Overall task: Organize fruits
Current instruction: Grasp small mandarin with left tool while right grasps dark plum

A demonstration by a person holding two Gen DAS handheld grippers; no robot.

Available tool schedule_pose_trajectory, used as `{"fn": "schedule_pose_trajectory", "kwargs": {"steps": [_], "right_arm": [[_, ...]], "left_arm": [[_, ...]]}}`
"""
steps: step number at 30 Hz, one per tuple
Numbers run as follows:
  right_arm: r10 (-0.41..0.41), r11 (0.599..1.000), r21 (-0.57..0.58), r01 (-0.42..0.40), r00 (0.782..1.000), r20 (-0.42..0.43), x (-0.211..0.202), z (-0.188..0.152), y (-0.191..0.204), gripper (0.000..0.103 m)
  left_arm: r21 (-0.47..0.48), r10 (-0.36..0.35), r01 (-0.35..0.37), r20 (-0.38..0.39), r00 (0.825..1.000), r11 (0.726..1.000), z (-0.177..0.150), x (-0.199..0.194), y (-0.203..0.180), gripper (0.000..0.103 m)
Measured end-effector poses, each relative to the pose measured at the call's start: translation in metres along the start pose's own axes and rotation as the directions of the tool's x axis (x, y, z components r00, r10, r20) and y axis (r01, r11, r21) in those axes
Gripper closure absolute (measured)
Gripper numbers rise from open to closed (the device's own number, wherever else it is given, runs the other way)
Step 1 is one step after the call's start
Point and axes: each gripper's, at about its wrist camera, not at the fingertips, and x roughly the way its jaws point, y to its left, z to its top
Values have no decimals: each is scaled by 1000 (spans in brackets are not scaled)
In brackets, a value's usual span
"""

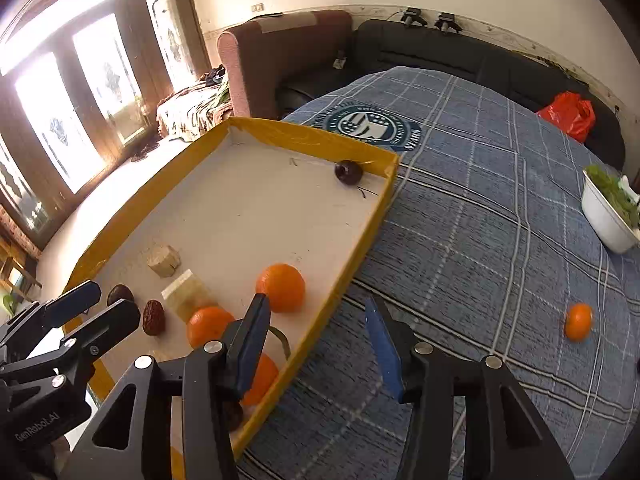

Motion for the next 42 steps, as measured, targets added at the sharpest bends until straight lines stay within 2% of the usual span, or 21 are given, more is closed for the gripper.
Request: {"fn": "schedule_pose_trajectory", "kwargs": {"steps": [5, 10, 13, 17, 20, 24, 25, 26, 27, 28, 29, 30, 31, 33, 36, 41, 42], "right_arm": [[-27, 995, 94, 24, 999, 22, -28, -34, -49, 48], [-118, 971, 211, 111, 993, 20, -53, -67, -130, 48], [-205, 928, 321, 188, 979, 19, -72, -87, -196, 48], [-298, 829, 500, 251, 954, 16, -101, -112, -284, 49], [-323, 769, 589, 249, 946, 21, -115, -124, -323, 49], [-327, 735, 643, 218, 944, 53, -123, -125, -345, 49], [-330, 727, 654, 208, 942, 67, -125, -125, -350, 49], [-332, 713, 675, 192, 940, 83, -128, -124, -357, 49], [-335, 700, 691, 180, 938, 95, -130, -123, -361, 49], [-340, 685, 709, 168, 934, 106, -132, -123, -368, 49], [-344, 666, 730, 154, 931, 118, -135, -127, -375, 49], [-345, 648, 749, 138, 930, 126, -138, -128, -381, 49], [-343, 627, 769, 123, 930, 131, -138, -132, -387, 49], [-341, 613, 781, 118, 931, 127, -132, -135, -395, 50], [-349, 614, 776, 144, 931, 104, -124, -136, -399, 52], [-370, 619, 764, 183, 926, 79, -113, -135, -403, 52], [-369, 622, 760, 187, 926, 75, -111, -135, -404, 52]], "left_arm": [[30, -139, 141, -57, 989, 990, -10, -1, -40, 25], [109, -191, 202, -102, 976, 973, -23, 1, -89, 25], [147, -209, 225, -112, 971, 963, -27, 3, -112, 25], [180, -227, 250, -139, 964, 951, -29, 12, -139, 25], [198, -230, 262, -168, 958, 945, -31, 22, -157, 25], [231, -226, 270, -201, 953, 935, -34, 34, -180, 25], [226, -236, 284, -216, 947, 932, -34, 36, -184, 25], [201, -265, 318, -250, 931, 926, -32, 39, -186, 25], [138, -328, 385, -313, 891, 913, -30, 45, -188, 25], [66, -394, 446, -368, 842, 893, -27, 51, -189, 25], [27, -427, 475, -396, 813, 879, -25, 53, -193, 25], [39, -424, 476, -393, 816, 879, -23, 53, -198, 25], [76, -405, 463, -374, 834, 883, -21, 51, -204, 25], [154, -359, 427, -339, 870, 891, -19, 50, -218, 25], [190, -338, 417, -340, 877, 889, -17, 60, -235, 25], [295, -251, 333, -284, 926, 895, -17, 83, -260, 26], [307, -240, 323, -280, 930, 895, -18, 90, -265, 26]]}}
